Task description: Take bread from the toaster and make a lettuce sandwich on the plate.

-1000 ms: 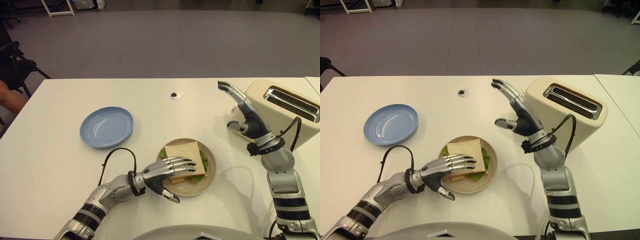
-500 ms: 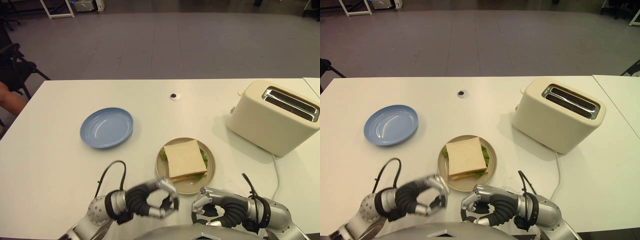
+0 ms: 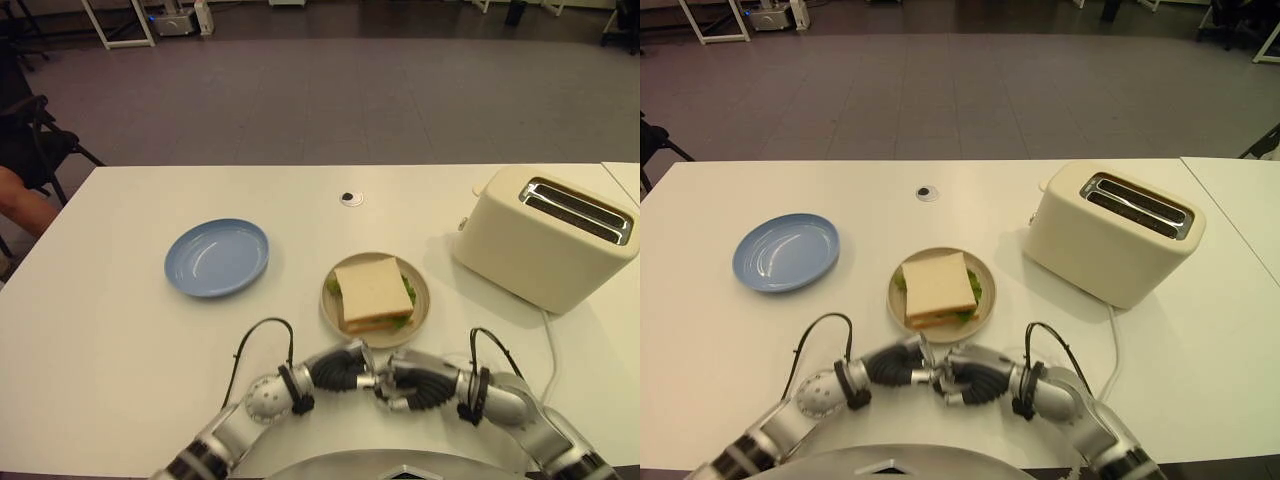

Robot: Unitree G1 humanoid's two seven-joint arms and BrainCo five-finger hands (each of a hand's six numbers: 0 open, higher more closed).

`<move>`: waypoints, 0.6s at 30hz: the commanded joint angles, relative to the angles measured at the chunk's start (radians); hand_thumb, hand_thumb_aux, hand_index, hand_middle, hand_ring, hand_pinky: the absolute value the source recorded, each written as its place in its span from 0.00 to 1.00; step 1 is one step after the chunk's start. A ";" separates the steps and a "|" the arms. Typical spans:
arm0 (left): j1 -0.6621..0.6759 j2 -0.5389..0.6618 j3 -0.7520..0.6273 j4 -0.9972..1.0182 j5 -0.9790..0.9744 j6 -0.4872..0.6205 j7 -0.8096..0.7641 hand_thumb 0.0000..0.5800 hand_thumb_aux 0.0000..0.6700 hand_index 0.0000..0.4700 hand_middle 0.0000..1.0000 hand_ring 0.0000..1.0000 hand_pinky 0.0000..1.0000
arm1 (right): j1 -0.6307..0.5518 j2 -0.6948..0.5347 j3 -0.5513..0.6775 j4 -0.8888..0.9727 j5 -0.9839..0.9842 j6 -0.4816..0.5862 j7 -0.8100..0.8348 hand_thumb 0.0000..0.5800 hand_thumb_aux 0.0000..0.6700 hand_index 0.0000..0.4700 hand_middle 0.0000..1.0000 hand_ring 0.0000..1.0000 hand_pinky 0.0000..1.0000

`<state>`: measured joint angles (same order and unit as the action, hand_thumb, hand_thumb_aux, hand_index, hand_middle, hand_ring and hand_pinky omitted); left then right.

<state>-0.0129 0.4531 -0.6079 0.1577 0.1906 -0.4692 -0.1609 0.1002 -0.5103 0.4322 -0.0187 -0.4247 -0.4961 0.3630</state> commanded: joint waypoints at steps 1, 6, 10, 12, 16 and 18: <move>-0.118 -0.052 0.038 0.372 0.216 0.143 0.209 1.00 1.00 1.00 1.00 1.00 1.00 | -0.177 0.164 -0.012 0.282 -0.190 0.116 -0.310 1.00 1.00 1.00 1.00 1.00 1.00; -0.168 -0.107 0.071 0.521 0.264 0.067 0.367 1.00 1.00 1.00 1.00 1.00 1.00 | -0.246 0.221 -0.006 0.451 -0.224 0.097 -0.484 1.00 1.00 1.00 1.00 1.00 1.00; -0.114 -0.112 0.119 0.486 0.209 -0.088 0.380 1.00 1.00 1.00 0.86 0.86 0.86 | -0.235 0.209 -0.033 0.446 -0.178 0.009 -0.539 1.00 1.00 1.00 1.00 1.00 1.00; -0.074 -0.104 0.166 0.405 0.190 -0.224 0.420 0.00 0.00 0.00 0.00 0.00 0.00 | -0.202 0.193 -0.092 0.361 -0.043 -0.080 -0.509 0.97 0.84 0.84 0.41 0.41 0.41; -0.012 -0.141 0.289 0.240 0.064 -0.451 0.454 0.00 0.00 0.00 0.00 0.00 0.00 | -0.155 0.202 -0.240 0.175 0.177 -0.150 -0.505 0.00 0.00 0.00 0.00 0.00 0.00; -0.015 -0.181 0.348 0.178 -0.011 -0.482 0.464 0.00 0.00 0.00 0.00 0.00 0.00 | -0.147 0.226 -0.298 0.118 0.136 -0.183 -0.574 0.00 0.00 0.00 0.00 0.00 0.00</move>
<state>-0.0511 0.3189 -0.2998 0.3710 0.2511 -0.9312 0.2977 -0.0657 -0.3072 0.1874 0.1506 -0.2650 -0.6526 -0.1558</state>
